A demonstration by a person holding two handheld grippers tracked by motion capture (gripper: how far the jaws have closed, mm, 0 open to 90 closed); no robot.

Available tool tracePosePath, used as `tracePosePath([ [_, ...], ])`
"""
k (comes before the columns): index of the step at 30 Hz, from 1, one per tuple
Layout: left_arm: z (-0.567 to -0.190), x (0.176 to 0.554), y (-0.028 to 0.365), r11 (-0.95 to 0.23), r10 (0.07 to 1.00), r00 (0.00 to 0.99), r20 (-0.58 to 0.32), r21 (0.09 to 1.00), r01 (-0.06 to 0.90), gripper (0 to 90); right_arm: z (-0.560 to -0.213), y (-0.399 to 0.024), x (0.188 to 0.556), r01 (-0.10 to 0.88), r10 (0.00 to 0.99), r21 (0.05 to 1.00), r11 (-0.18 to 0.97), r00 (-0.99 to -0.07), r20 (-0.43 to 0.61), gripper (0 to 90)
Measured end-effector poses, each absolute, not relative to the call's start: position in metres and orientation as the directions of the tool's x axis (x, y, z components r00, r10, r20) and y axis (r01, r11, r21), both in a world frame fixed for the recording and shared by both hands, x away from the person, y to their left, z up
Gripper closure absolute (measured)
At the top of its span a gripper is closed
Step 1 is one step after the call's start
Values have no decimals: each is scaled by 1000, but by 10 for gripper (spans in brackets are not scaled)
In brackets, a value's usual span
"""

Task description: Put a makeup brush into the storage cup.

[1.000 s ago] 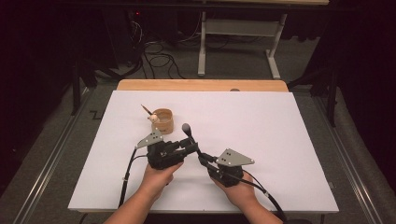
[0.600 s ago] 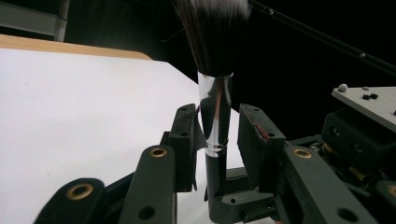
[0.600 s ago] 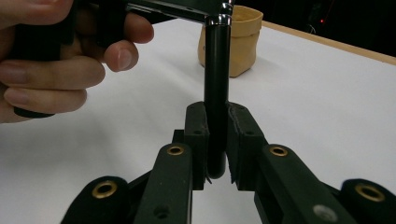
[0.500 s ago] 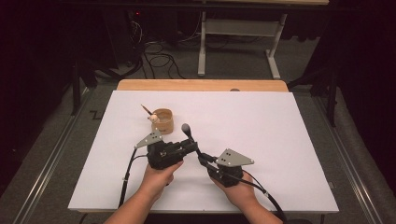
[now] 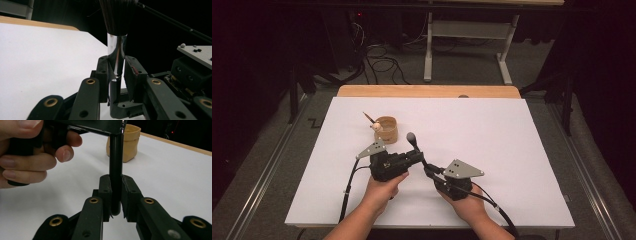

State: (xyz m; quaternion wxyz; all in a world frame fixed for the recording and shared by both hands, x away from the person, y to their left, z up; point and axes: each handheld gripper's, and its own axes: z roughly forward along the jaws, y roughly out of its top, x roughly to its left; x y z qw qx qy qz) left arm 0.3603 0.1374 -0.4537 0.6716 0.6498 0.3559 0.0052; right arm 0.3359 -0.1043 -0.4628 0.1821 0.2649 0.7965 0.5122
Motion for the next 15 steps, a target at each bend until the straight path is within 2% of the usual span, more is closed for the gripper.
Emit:
tracePosePath([
  [15, -454, 359, 137, 155, 473, 751, -461, 882, 444, 773, -463, -104, 336, 239, 608, 914, 327, -794, -10, 806],
])
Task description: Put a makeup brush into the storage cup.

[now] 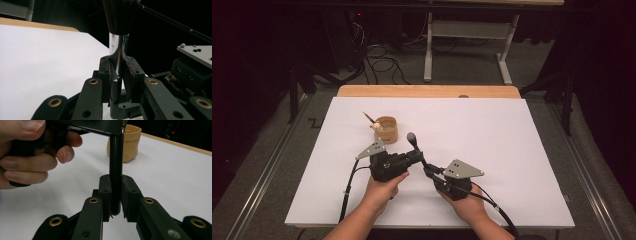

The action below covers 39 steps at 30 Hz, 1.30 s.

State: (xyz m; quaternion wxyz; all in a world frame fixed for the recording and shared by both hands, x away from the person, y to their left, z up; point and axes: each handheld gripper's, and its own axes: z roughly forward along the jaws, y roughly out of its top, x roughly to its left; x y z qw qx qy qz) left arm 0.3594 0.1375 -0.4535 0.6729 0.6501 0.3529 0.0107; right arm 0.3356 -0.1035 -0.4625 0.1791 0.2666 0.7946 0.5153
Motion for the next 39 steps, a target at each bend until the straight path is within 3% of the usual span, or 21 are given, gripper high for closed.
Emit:
tracePosePath([
  [15, -453, 359, 138, 150, 478, 752, -454, 886, 439, 776, -463, -102, 335, 243, 609, 914, 325, -793, -5, 791],
  [33, -451, 359, 141, 144, 511, 745, -429, 897, 417, 776, -459, -104, 337, 257, 604, 918, 301, -797, 25, 556],
  [39, -446, 360, 151, 133, 545, 731, -410, 903, 408, 776, -455, -109, 340, 274, 615, 915, 295, -788, 38, 527],
])
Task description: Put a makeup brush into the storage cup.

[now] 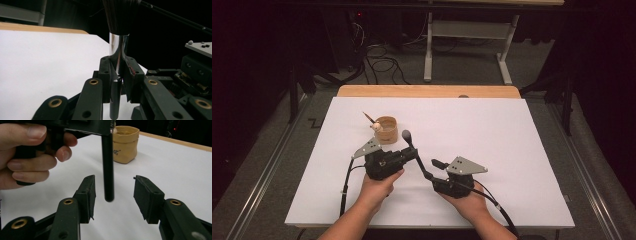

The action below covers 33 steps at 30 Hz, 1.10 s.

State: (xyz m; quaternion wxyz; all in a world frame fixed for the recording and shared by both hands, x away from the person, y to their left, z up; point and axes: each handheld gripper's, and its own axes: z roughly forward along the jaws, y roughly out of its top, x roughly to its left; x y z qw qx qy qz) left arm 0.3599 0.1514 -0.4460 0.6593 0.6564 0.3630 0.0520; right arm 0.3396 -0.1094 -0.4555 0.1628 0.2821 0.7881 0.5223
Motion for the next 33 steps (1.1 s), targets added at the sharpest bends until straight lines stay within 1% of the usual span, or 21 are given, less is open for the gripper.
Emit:
tracePosePath([
  [5, -440, 357, 161, 111, 574, 726, -379, 914, 389, 777, -452, -118, 342, 286, 629, 913, 291, -776, 43, 522],
  [8, -437, 353, 171, 89, 608, 714, -348, 923, 374, 776, -450, -126, 346, 306, 644, 911, 277, -763, 60, 499],
  [10, -437, 352, 174, 74, 626, 709, -326, 929, 363, 777, -449, -129, 347, 304, 647, 910, 281, -760, 54, 492],
  [12, -437, 351, 176, 60, 639, 704, -312, 932, 358, 776, -450, -132, 348, 317, 650, 908, 274, -757, 68, 493],
  [20, -437, 348, 181, 22, 675, 693, -256, 945, 327, 776, -449, -139, 348, 318, 660, 907, 276, -749, 62, 490],
  [24, -436, 345, 184, -10, 700, 682, -210, 953, 304, 776, -448, -147, 350, 325, 669, 908, 265, -740, 70, 490],
  [29, -437, 343, 187, -25, 710, 678, -190, 956, 294, 776, -446, -159, 353, 341, 675, 906, 251, -732, 89, 449],
  [33, -438, 342, 188, -36, 709, 681, -181, 956, 292, 776, -447, -168, 354, 360, 679, 901, 241, -726, 109, 393],
])
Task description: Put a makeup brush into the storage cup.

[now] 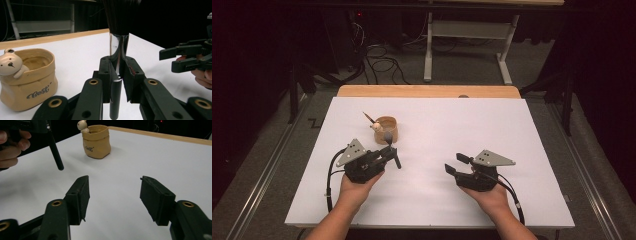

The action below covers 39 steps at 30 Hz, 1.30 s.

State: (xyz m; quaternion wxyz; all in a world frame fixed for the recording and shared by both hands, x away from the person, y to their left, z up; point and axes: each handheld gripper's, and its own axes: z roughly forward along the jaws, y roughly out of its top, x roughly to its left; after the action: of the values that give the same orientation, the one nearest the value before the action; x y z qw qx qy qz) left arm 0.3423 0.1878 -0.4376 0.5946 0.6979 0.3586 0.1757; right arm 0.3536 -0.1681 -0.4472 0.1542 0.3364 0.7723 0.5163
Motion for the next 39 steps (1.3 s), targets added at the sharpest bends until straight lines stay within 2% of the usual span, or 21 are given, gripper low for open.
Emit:
tracePosePath([
  [7, -438, 341, 188, -37, 711, 680, -180, 956, 291, 775, -450, -175, 353, 372, 680, 894, 250, -725, 111, 190],
  [12, -437, 341, 190, -30, 717, 673, -182, 956, 291, 775, -451, -179, 352, 358, 684, 900, 249, -723, 98, 134],
  [13, -437, 341, 190, -25, 719, 670, -185, 956, 292, 775, -451, -182, 351, 355, 694, 903, 243, -714, 93, 90],
  [16, -437, 341, 191, -25, 721, 667, -185, 956, 291, 775, -451, -185, 351, 362, 704, 899, 245, -704, 91, 51],
  [17, -437, 342, 191, -24, 722, 666, -185, 956, 291, 775, -453, -188, 351, 373, 719, 895, 243, -689, 92, 5],
  [39, -432, 344, 194, -16, 753, 634, -178, 958, 287, 776, -459, -209, 348, 353, 742, 912, 208, -664, 88, 5],
])
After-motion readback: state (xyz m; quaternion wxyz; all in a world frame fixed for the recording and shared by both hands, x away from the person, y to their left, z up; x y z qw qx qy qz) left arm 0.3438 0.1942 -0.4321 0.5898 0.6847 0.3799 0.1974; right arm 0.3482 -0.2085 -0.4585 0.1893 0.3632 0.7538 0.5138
